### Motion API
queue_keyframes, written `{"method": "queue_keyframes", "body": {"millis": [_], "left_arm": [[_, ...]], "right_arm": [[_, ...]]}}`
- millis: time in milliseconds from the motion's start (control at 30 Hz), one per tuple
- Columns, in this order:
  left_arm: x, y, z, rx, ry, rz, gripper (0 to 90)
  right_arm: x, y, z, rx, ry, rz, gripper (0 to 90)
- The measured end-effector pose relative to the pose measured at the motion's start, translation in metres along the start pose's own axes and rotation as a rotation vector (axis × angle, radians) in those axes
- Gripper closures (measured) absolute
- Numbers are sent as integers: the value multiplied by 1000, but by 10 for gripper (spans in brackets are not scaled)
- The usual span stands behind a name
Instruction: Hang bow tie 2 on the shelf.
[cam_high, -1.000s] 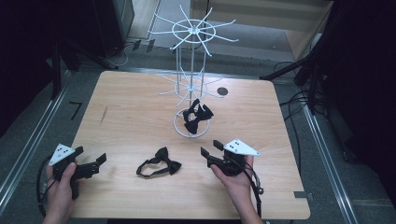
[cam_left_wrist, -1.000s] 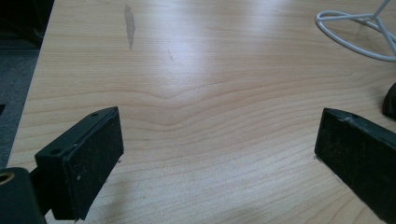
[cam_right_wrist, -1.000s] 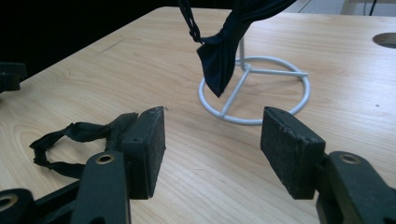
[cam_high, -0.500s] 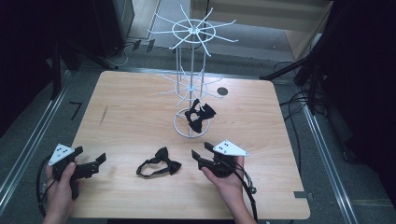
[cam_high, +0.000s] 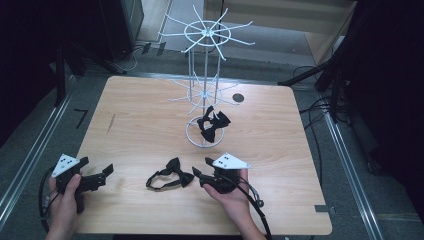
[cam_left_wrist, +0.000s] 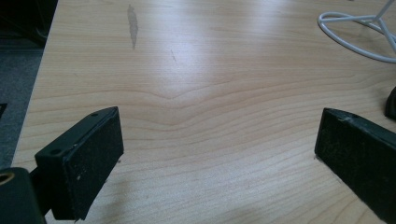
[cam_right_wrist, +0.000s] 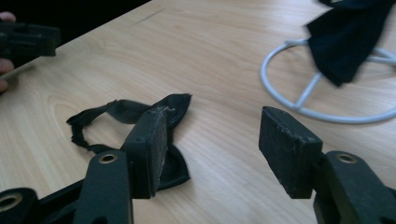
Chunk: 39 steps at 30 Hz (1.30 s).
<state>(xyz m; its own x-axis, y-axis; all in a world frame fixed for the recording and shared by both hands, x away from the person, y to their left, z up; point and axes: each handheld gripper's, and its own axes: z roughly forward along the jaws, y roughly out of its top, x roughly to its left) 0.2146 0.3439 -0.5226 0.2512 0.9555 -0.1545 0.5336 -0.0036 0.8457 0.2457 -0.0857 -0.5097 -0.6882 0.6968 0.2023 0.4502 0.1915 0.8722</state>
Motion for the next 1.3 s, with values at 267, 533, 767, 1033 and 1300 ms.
{"method": "queue_keyframes", "body": {"millis": [267,533,767,1033,1300], "left_arm": [[1,0,0,3,-2,1,15],[0,0,0,5,-1,2,15],[0,0,0,3,1,5,15],[0,0,0,6,-4,5,15],[0,0,0,6,-4,5,15]], "right_arm": [[10,-3,13,31,19,-13,431],[15,-9,32,93,27,3,434],[18,-8,42,123,41,20,473],[22,-10,51,162,46,12,485],[29,-13,57,205,7,-51,534]]}}
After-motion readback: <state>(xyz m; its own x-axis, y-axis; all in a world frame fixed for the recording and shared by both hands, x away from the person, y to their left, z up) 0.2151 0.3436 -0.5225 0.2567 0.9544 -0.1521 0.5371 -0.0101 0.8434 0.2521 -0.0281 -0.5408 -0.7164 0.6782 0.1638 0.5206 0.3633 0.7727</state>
